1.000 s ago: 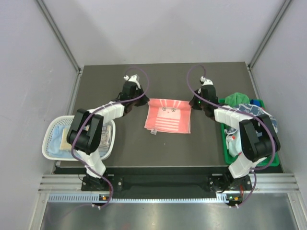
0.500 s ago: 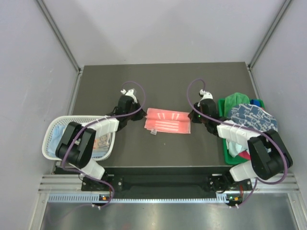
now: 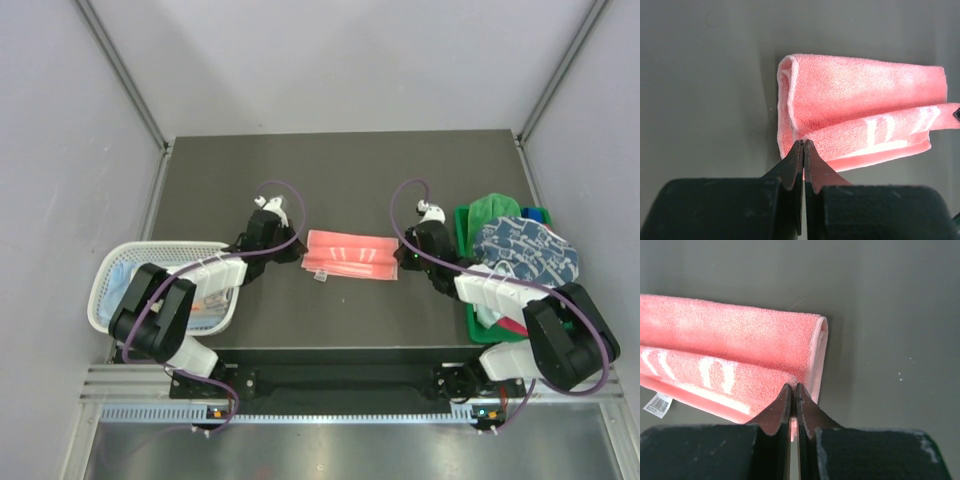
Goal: Fold and stack the towels
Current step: Fold the towel
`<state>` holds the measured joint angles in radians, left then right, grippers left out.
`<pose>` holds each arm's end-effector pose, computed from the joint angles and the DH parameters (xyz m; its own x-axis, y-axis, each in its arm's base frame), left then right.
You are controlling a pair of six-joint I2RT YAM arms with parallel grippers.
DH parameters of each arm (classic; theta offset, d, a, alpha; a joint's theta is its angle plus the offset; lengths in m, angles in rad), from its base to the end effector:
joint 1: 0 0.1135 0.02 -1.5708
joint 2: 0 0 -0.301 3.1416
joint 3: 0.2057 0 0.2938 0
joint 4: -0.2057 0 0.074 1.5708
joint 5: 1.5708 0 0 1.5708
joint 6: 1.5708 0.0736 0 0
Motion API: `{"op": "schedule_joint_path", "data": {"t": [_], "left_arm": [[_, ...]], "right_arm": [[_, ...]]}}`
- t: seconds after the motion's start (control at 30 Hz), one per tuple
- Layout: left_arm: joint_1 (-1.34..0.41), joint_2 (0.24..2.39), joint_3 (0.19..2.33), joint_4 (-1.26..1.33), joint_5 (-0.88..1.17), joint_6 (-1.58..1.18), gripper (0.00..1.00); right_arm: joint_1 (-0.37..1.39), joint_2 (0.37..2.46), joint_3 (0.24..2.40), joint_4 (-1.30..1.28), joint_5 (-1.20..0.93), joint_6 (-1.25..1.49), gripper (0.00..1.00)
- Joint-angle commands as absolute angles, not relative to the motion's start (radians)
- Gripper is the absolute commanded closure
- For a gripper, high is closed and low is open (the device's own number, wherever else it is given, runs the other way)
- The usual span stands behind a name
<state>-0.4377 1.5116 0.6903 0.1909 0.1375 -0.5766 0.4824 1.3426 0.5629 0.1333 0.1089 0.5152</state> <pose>0.3224 -0.1620 0.1577 -0.7311 -0.2541 -0.6331 0.1450 0.8490 -0.5081 0.2837 0.1396 0.1585 -0.6537 0.2106 -0.7269 -0.0715 0.9390 0.3363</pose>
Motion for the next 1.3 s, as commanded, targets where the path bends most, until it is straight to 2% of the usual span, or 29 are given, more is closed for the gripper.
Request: {"op": "schedule_joint_path", "data": {"t": [0.0, 0.23, 0.37, 0.43, 0.47, 0.53, 0.57, 0.67, 0.83, 1.03, 1.17, 1.2, 1.27], "left_arm": [[-0.452, 1.473, 0.666, 0.235, 0.100, -0.558, 1.00], [-0.457, 1.460, 0.656, 0.203, 0.071, -0.560, 1.00], [-0.459, 1.451, 0.655, 0.180, 0.064, -0.558, 1.00], [-0.460, 1.444, 0.655, 0.167, 0.063, -0.563, 0.94], [-0.462, 1.437, 0.657, 0.160, 0.063, -0.561, 0.90], [-0.463, 1.422, 0.655, 0.140, 0.067, -0.560, 0.75], [-0.465, 1.414, 0.650, 0.132, 0.066, -0.557, 0.73], [-0.465, 1.367, 0.656, 0.079, 0.042, -0.551, 0.66], [-0.468, 1.309, 0.716, 0.014, 0.021, -0.546, 0.66], [-0.534, 1.440, 0.874, -0.066, 0.012, -0.535, 0.72], [-0.580, 1.552, 0.905, -0.092, -0.031, -0.541, 0.78], [-0.587, 1.568, 0.904, -0.103, -0.041, -0.546, 0.83], [-0.589, 1.595, 0.884, -0.118, -0.049, -0.561, 0.87]], "right_arm": [[0.486, 1.286, 0.542, 0.141, 0.170, 0.526, 1.00], [0.497, 1.267, 0.482, 0.175, 0.149, 0.551, 0.98], [0.506, 1.256, 0.457, 0.187, 0.129, 0.560, 0.92], [0.508, 1.240, 0.448, 0.187, 0.124, 0.561, 0.89], [0.509, 1.235, 0.448, 0.178, 0.121, 0.561, 0.84], [0.509, 1.218, 0.452, 0.166, 0.118, 0.561, 0.79], [0.509, 1.200, 0.454, 0.147, 0.118, 0.560, 0.73], [0.509, 1.163, 0.462, 0.112, 0.120, 0.558, 0.66], [0.512, 1.100, 0.502, 0.048, 0.127, 0.565, 0.66], [0.551, 1.167, 0.569, 0.038, 0.143, 0.572, 0.69], [0.587, 1.248, 0.566, 0.075, 0.158, 0.598, 0.72], [0.591, 1.259, 0.549, 0.084, 0.155, 0.606, 0.73], [0.595, 1.285, 0.531, 0.107, 0.140, 0.626, 0.75]]}}
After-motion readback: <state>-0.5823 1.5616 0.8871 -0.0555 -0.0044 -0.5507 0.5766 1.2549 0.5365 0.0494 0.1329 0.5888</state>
